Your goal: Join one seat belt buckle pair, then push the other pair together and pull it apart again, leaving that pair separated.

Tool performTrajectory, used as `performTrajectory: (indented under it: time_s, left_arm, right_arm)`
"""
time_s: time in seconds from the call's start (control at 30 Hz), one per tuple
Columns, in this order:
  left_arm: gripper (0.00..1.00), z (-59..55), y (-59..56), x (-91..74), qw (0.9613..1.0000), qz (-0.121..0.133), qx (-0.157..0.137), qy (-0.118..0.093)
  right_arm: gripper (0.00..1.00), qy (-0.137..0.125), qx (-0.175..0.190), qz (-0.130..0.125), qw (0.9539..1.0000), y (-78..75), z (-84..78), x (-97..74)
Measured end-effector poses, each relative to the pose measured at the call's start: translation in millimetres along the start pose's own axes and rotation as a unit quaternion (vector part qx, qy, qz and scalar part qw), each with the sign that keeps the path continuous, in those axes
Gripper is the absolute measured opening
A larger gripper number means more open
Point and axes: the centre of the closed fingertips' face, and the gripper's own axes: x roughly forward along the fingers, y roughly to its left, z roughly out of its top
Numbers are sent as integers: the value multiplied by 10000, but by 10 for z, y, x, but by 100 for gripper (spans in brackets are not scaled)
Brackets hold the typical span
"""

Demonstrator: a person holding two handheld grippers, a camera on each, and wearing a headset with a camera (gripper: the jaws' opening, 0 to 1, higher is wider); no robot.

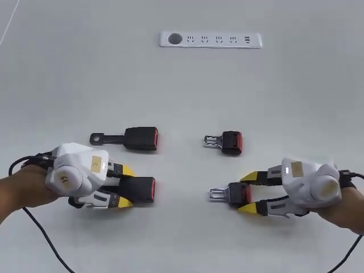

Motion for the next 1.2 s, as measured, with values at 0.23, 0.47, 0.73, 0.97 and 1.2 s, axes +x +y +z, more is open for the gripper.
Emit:
performTrajectory:
  time_s: [0.23,0.47,0.73,0.97,1.2]
  left_arm:
    - [33,9,-4,2,10000,-2,-20,9]
    - [33,19,-7,2,10000,1,-57,-2]
    - [33,0,8,2,10000,-5,-63,0]
    - [33,2,8,1,10000,-3,-64,14]
    - [33,4,0,2,10000,-9,-61,19]
  right_arm:
    - [33,-90,1,8,10000,0,99,96]
    - [33,-131,-51,21,9999,-16,217,204]
    - [33,-116,-114,62,9998,-2,344,338]
    - [33,-101,-161,101,9998,35,444,446]
    - [33,-120,-146,73,9998,42,544,549]
